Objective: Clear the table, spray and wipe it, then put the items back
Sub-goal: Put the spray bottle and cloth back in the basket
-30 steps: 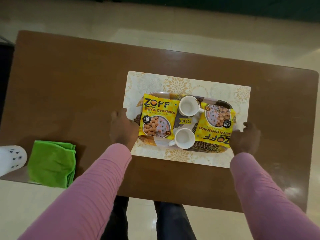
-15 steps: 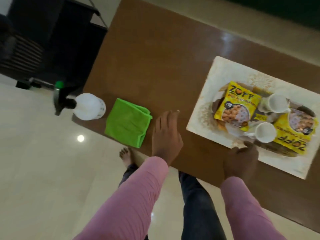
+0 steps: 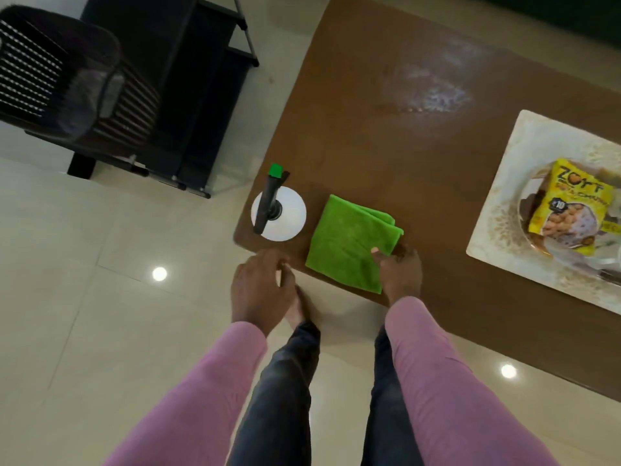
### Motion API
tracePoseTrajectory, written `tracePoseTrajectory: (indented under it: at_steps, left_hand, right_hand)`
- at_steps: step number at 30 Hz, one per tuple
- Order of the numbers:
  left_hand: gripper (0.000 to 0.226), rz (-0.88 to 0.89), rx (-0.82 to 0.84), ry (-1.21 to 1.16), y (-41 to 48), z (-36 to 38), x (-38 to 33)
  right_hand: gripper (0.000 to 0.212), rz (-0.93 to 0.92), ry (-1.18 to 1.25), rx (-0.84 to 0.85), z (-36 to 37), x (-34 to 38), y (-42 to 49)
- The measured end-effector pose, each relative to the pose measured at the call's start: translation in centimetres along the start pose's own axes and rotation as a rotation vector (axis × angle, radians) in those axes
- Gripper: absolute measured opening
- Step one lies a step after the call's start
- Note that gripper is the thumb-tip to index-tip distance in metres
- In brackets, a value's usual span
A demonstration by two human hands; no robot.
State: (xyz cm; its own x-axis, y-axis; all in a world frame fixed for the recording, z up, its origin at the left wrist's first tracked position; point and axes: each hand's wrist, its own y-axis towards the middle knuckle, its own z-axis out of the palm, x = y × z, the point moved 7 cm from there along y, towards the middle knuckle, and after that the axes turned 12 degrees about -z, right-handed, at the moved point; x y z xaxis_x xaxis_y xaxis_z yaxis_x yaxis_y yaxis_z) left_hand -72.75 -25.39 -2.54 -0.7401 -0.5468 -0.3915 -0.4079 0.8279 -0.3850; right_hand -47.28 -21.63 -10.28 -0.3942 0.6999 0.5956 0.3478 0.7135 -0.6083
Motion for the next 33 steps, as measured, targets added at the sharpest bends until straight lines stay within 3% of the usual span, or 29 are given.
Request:
tracePoseTrajectory:
  at_steps: [3, 5, 7, 9, 12, 17, 33]
  left_hand:
    - [0.03, -0.061, -0.038, -0.125, 2.7, -2.3, 2.1]
    - [0.057, -0.028, 0.001, -0.216, 4.1, -2.9, 1.9]
    - [0.081, -0.025, 0.09, -0.298, 5.5, -2.8, 1.4]
    - [0.09, -0.043, 0.19, -0.362, 6.3, -2.3, 0.6]
    - [0.078, -0.035, 0.259, -0.385, 6.5, -1.9, -0.2]
    - [0.036, 0.051, 0.093, -0.291, 6.2, -3.5, -1.3]
    - [0.041, -0.046, 0.072, -0.349, -0.8, -18.2, -5.3]
  right_hand:
    - [0.059, 0.059, 0.039, -0.055, 1.1, 0.4, 0.3]
    - [0.054, 0.064, 0.05, -0.034, 1.7, 0.7, 0.7]
    - [0.037, 0.04, 0.074, -0.003, 2.3, 1.1, 1.0]
    - [0.016, 0.002, 0.13, 0.007, 2.6, 1.6, 0.8]
    - [0.011, -0.026, 0.215, 0.002, 2.7, 2.2, 0.5]
    - [0.024, -0.037, 0.289, 0.08, 2.7, 2.5, 0.0]
    - [0.03, -0.268, 0.279, 0.104, -6.8, 16.3, -12.0]
